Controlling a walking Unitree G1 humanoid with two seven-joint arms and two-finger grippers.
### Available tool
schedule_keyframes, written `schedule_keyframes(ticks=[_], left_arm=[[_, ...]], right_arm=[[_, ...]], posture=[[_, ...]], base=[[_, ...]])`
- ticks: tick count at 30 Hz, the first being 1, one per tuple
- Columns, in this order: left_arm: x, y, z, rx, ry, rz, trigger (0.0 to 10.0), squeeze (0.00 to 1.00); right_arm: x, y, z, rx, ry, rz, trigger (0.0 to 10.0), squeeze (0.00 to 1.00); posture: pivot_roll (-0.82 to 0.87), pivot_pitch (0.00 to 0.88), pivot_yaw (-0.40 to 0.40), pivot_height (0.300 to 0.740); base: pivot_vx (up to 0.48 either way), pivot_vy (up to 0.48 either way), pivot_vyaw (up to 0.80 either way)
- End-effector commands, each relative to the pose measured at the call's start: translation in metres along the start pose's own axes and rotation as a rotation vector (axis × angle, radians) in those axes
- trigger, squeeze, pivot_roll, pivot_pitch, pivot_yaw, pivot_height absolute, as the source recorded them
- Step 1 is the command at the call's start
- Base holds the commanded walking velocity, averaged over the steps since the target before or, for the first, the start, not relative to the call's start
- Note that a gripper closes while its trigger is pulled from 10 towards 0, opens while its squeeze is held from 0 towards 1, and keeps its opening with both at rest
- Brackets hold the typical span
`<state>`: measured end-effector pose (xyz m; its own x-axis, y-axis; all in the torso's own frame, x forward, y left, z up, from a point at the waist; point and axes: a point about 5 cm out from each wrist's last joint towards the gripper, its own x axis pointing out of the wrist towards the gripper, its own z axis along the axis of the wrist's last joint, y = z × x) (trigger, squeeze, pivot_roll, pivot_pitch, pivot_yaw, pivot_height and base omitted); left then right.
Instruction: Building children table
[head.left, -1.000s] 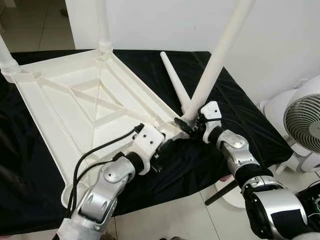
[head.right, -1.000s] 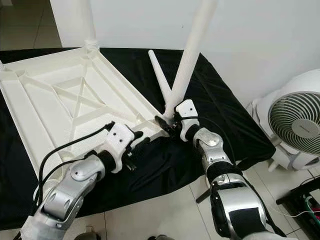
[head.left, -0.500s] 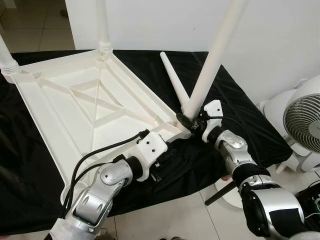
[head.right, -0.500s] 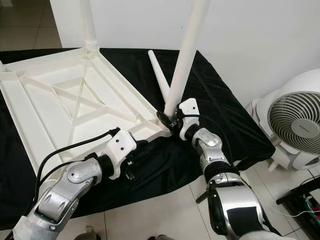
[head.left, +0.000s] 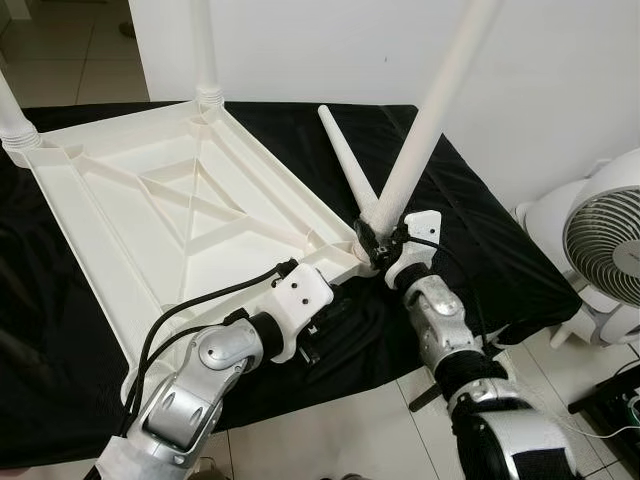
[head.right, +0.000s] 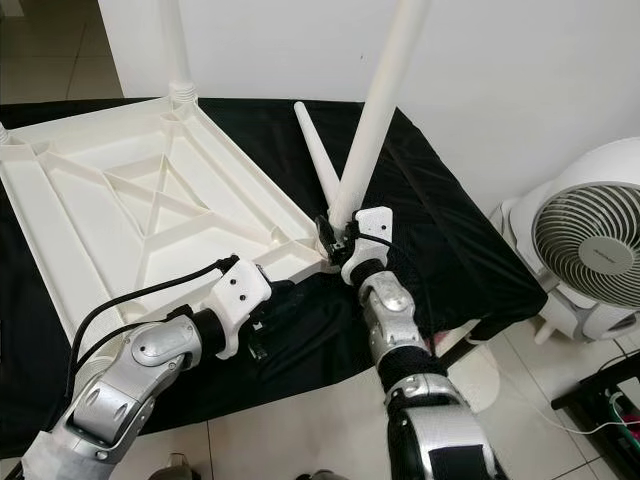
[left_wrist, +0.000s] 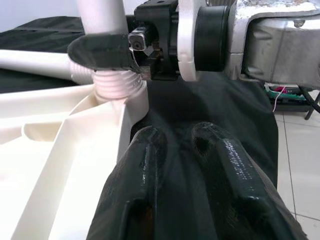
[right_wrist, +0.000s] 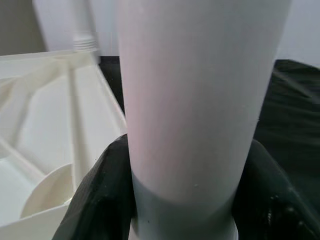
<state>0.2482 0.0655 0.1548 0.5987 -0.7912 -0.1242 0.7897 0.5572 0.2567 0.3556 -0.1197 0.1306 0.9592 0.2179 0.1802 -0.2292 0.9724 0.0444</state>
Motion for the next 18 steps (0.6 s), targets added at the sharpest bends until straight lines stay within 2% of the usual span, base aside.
schedule_keyframes(ticks=[1,2,4,7,10,13,14,18], left_arm=[[0.0,-0.005,0.001,-0.003,-0.005,-0.043,10.0,0.0],[0.0,-0.006,0.001,-0.003,-0.005,-0.044,10.0,0.0],[-0.001,-0.006,0.001,-0.003,-0.003,-0.047,10.0,0.0],[-0.001,-0.006,0.001,-0.003,-0.002,-0.047,10.0,0.0],[-0.001,-0.007,0.001,-0.005,-0.002,-0.049,10.0,0.0],[-0.001,-0.007,0.0,-0.007,-0.002,-0.051,10.0,0.0],[-0.001,-0.007,0.0,-0.008,-0.002,-0.051,10.0,0.0],[-0.001,-0.007,0.0,-0.009,-0.002,-0.05,10.0,0.0]], right_arm=[[-0.005,-0.008,-0.001,0.0,0.02,-0.134,10.0,0.0],[-0.008,-0.006,0.0,-0.021,0.021,-0.18,10.0,0.0],[-0.014,0.002,0.001,0.017,0.011,-0.244,10.0,0.0],[-0.018,0.008,0.0,-0.003,0.028,-0.273,10.0,0.0],[-0.021,0.02,-0.001,-0.01,0.037,-0.227,10.0,0.0],[-0.021,0.019,0.0,0.01,0.034,-0.217,10.0,0.0],[-0.021,0.018,0.001,0.012,0.035,-0.216,10.0,0.36],[-0.022,0.018,0.002,0.011,0.04,-0.219,10.0,0.36]], posture=[[0.11,0.04,-0.125,0.74],[0.11,0.04,-0.125,0.74],[0.11,0.037,-0.128,0.74],[0.11,0.035,-0.13,0.74],[0.11,0.033,-0.134,0.74],[0.11,0.031,-0.137,0.74],[0.11,0.029,-0.138,0.74],[0.11,0.029,-0.138,0.74]], base=[[0.0,0.0,0.0],[0.0,0.0,0.0],[0.0,0.0,0.0],[0.0,0.0,0.0],[0.0,0.0,0.0],[0.0,0.0,0.0],[0.0,0.0,0.0],[0.0,0.0,0.0]])
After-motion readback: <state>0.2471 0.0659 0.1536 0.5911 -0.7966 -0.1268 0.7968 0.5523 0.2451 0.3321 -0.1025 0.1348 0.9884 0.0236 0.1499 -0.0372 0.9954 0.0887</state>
